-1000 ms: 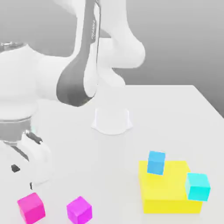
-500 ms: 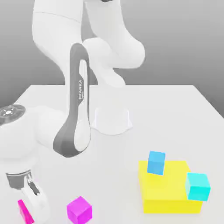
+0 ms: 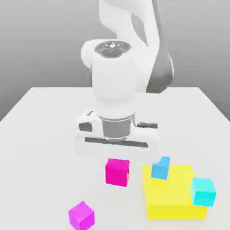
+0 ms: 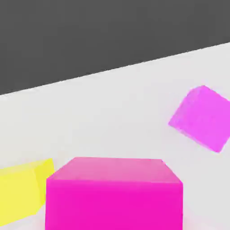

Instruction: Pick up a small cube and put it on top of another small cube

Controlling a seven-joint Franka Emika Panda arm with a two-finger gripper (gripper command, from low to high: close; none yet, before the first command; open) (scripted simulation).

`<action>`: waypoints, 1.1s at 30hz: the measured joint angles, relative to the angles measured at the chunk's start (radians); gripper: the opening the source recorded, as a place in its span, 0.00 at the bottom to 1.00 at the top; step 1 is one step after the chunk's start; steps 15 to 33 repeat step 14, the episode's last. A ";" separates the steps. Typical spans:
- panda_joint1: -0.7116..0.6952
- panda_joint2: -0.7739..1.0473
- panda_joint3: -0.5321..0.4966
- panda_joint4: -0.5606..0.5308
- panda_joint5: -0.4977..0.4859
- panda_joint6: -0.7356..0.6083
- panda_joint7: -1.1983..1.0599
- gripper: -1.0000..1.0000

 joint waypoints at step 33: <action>0.143 -0.032 0.113 -0.172 -0.021 0.140 -0.128 1.00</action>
